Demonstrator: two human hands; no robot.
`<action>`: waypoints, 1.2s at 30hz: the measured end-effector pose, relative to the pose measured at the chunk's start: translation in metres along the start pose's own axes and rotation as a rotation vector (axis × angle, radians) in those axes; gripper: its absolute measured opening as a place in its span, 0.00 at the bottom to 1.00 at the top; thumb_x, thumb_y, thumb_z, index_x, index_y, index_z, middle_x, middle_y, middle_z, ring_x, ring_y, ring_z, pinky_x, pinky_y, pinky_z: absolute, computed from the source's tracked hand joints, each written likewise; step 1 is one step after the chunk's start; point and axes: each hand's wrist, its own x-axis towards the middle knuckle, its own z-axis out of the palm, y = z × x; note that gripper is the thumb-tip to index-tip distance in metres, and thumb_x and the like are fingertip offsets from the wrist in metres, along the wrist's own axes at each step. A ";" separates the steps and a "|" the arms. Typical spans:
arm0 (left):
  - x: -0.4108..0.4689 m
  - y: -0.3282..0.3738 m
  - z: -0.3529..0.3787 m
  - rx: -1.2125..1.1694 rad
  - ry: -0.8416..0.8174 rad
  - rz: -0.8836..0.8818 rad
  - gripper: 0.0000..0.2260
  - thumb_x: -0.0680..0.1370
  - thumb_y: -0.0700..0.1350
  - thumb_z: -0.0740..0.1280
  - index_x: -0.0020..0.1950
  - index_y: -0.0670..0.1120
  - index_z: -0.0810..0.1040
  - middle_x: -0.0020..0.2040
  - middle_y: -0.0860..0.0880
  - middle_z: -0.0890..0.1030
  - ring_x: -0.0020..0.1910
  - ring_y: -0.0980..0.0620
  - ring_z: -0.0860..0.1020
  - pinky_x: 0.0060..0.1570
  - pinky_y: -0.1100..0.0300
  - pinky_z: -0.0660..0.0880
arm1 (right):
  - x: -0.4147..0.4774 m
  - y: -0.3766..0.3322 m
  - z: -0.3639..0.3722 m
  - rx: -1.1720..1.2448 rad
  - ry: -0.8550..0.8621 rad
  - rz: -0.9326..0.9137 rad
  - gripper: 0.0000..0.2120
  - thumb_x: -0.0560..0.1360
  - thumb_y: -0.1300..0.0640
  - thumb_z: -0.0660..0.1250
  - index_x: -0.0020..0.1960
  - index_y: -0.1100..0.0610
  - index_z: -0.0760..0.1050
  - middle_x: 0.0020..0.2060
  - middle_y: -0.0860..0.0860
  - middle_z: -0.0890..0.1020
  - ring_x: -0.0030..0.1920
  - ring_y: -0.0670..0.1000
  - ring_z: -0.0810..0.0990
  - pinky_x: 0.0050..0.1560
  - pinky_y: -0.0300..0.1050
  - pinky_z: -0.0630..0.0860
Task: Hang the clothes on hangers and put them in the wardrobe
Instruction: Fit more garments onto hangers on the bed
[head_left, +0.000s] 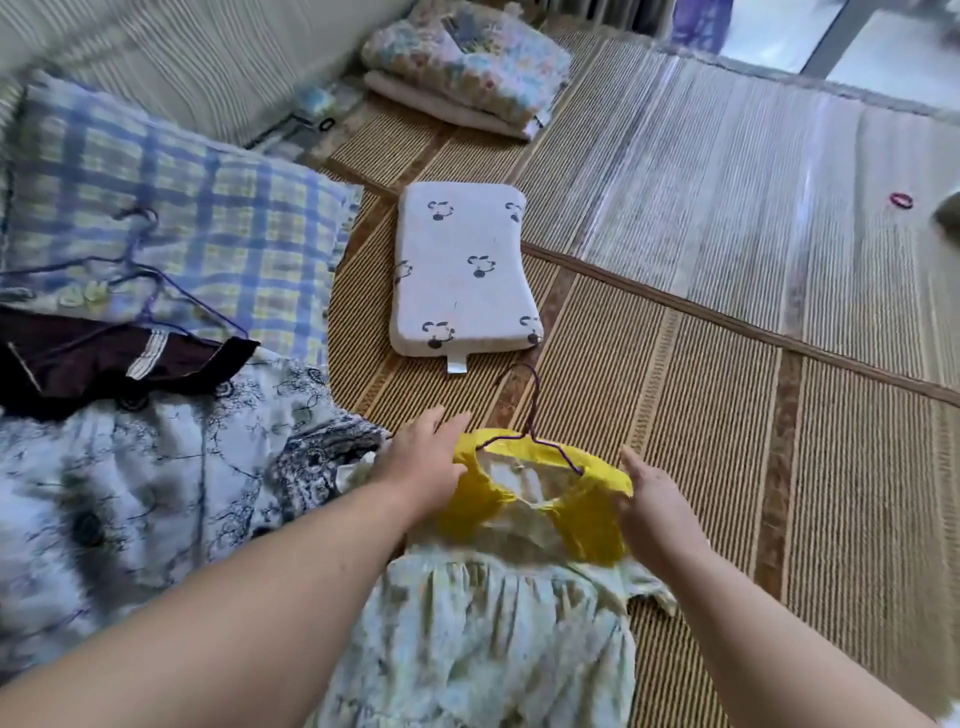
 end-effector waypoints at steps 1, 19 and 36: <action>-0.004 0.002 -0.001 0.013 -0.006 0.014 0.29 0.78 0.51 0.62 0.76 0.57 0.53 0.78 0.49 0.52 0.75 0.45 0.55 0.70 0.45 0.58 | -0.007 0.001 0.000 -0.002 -0.005 -0.012 0.31 0.77 0.58 0.62 0.76 0.49 0.55 0.72 0.54 0.65 0.71 0.54 0.65 0.70 0.50 0.63; -0.319 0.116 0.034 0.135 0.010 0.470 0.30 0.77 0.54 0.62 0.76 0.58 0.53 0.77 0.53 0.54 0.75 0.52 0.54 0.72 0.52 0.57 | -0.331 0.089 -0.050 -0.193 0.127 -0.120 0.30 0.75 0.46 0.64 0.74 0.43 0.57 0.76 0.51 0.57 0.75 0.52 0.56 0.73 0.57 0.58; -0.463 0.335 0.217 0.088 -0.262 0.689 0.28 0.76 0.57 0.63 0.74 0.59 0.58 0.74 0.57 0.61 0.73 0.56 0.59 0.72 0.52 0.57 | -0.504 0.415 -0.134 -0.065 0.227 0.348 0.28 0.74 0.49 0.63 0.73 0.50 0.62 0.72 0.51 0.63 0.72 0.52 0.61 0.72 0.50 0.60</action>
